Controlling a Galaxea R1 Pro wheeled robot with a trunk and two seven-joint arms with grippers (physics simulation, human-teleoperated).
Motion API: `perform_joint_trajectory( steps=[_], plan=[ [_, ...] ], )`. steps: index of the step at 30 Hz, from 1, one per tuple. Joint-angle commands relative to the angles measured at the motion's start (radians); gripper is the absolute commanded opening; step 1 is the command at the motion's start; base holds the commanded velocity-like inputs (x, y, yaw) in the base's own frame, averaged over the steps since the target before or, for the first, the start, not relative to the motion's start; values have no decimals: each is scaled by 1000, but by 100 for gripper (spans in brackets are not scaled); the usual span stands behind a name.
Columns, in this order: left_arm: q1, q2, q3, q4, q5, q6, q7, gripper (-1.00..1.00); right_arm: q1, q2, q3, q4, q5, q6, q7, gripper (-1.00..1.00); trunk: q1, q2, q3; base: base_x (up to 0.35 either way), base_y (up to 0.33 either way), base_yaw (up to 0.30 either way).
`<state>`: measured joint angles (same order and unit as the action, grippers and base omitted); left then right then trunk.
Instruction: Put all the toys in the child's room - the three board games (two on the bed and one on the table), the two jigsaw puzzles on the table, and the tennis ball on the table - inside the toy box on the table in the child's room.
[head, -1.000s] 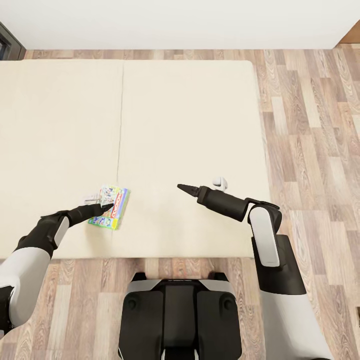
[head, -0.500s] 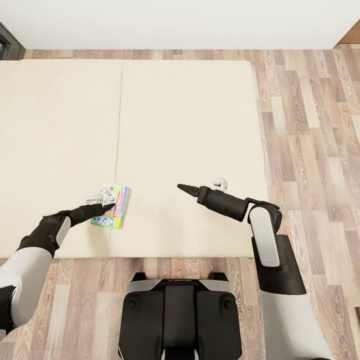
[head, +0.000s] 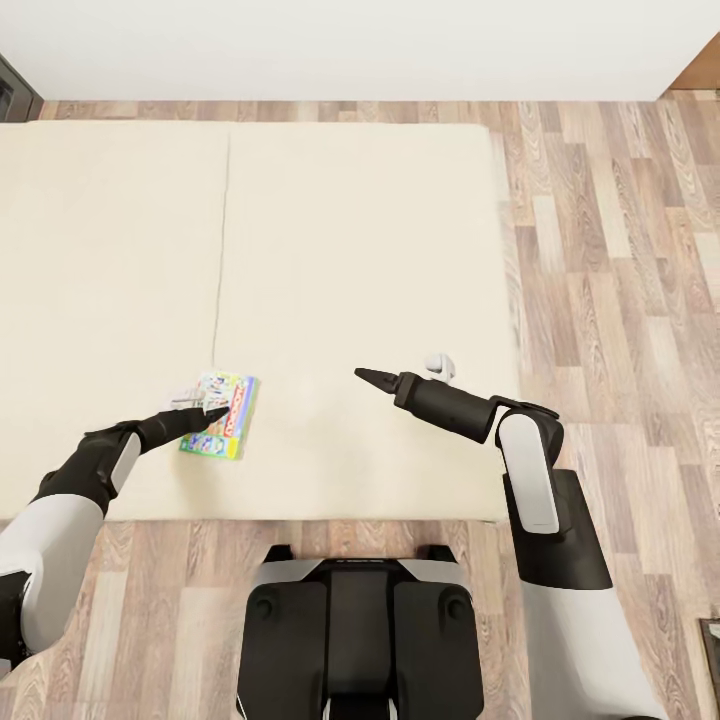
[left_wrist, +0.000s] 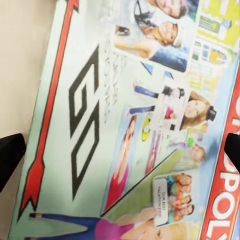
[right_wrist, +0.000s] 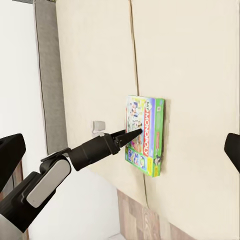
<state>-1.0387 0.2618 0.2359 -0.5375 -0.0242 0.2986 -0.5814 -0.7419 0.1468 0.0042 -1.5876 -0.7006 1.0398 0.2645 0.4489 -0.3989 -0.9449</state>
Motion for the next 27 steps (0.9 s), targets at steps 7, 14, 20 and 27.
perform_joint_trajectory(
  steps=[7,14,20,27],
  plan=[
    [0,-5,4,0,10,16,-11,100,-1,0,-1,1,9,3,10,100,1,-1,-1,14,-245,0],
    [0,-6,3,0,10,16,-10,100,-1,0,-1,3,9,3,10,100,1,-1,-1,1,-276,0],
    [0,-9,3,0,10,17,-9,100,-1,0,-1,3,9,3,10,100,1,-1,-1,8,-140,0],
    [0,-13,3,0,9,16,-10,100,-1,2,-1,3,9,3,10,100,1,-1,-1,26,-245,0]
  ],
)
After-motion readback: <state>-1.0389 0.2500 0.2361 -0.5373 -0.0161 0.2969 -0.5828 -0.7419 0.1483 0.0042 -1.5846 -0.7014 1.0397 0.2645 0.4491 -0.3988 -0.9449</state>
